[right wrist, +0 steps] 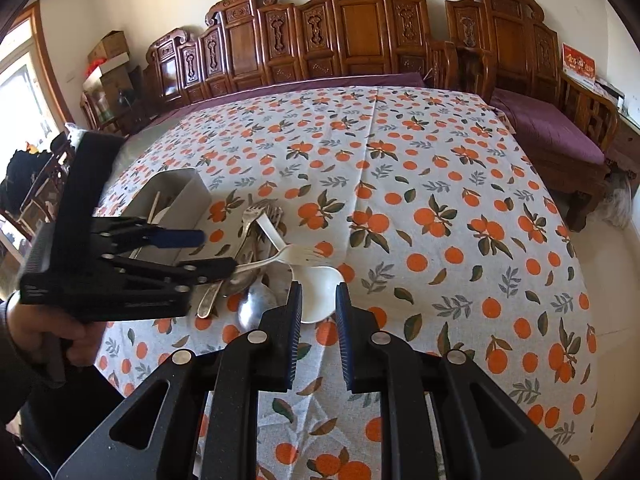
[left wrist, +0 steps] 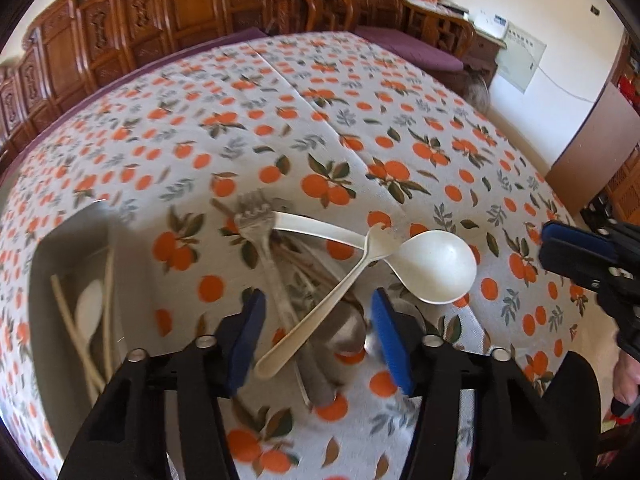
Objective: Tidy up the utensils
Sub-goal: 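Reach the left tool into the pile and grasp a white plastic fork, then grasp the white plastic spoon with the right tool while the left holds the white fork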
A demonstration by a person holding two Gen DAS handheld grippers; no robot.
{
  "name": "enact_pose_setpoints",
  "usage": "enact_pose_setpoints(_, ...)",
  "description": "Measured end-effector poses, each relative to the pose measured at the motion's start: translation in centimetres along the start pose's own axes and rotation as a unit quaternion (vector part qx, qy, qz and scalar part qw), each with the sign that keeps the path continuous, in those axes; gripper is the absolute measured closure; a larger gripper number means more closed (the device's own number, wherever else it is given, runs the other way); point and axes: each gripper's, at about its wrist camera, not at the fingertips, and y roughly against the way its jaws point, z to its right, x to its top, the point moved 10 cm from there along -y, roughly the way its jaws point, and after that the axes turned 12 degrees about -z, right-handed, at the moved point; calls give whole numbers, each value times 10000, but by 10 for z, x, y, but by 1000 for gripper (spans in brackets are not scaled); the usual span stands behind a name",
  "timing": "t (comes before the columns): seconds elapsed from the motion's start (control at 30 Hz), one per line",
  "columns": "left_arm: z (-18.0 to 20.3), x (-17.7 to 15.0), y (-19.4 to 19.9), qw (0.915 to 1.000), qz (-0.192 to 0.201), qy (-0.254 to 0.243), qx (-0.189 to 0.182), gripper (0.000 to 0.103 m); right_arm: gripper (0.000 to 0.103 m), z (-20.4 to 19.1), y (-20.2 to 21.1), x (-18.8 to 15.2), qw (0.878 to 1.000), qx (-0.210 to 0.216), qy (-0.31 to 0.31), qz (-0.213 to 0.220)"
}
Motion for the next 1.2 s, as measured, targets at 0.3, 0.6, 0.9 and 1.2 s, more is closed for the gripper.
enact_pose_setpoints(0.3, 17, 20, -24, 9996, -81, -230, -123, 66, 84, 9, -3, -1, 9999, 43, -137, -33)
enact_pose_setpoints(0.6, 20, 23, -33, 9992, -190, -343, -104, 81, 84, 8, 2, 1, 9998, 78, -152, 65)
enact_pose_setpoints(0.9, 14, 21, -17, 9995, -185, -239, -35, 98, 84, 7, 3, 1, 9999, 62, -124, 64)
enact_pose_setpoints(1.2, 9, 9, 27, 9998, 180, -69, 89, 98, 84, 0, 7, 2, 9999, 65, -49, 116)
